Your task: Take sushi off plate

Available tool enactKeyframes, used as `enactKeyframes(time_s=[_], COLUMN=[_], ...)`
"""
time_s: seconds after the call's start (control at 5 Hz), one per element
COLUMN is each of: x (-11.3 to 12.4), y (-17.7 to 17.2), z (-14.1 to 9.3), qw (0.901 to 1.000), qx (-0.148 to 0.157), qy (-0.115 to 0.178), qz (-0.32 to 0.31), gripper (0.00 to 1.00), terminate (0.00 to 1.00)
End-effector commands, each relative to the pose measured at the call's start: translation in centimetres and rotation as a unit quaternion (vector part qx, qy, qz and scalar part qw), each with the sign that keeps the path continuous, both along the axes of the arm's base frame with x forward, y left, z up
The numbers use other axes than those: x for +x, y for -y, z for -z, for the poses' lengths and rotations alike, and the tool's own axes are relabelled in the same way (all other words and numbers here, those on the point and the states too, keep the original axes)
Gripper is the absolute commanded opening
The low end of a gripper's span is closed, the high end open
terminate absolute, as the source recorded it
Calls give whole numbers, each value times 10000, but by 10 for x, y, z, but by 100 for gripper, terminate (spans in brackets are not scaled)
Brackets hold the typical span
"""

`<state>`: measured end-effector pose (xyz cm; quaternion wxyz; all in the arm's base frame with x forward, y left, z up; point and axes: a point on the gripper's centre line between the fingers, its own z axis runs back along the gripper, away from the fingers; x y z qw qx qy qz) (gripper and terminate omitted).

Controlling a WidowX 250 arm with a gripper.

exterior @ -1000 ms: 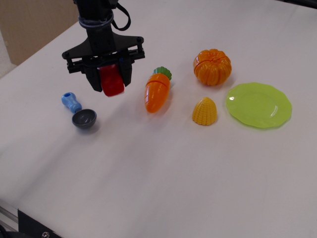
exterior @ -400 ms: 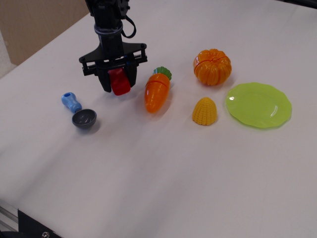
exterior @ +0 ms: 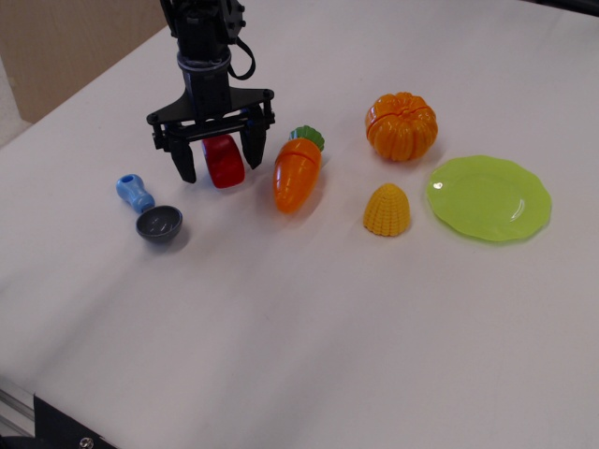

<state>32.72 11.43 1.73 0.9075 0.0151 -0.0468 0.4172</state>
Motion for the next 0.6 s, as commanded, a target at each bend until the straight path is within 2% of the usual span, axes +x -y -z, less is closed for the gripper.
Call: enactKeyframes(time_s=[0.0, 0.2, 0.4], x=[-2, -2, -2], y=[9, 9, 9], z=[-81, -81, -81], qw=[9951, 9951, 9951], qx=[389, 389, 389], qy=[911, 911, 911], qz=[39, 39, 39], gripper=[100, 100, 100], terminate=[0, 0, 100])
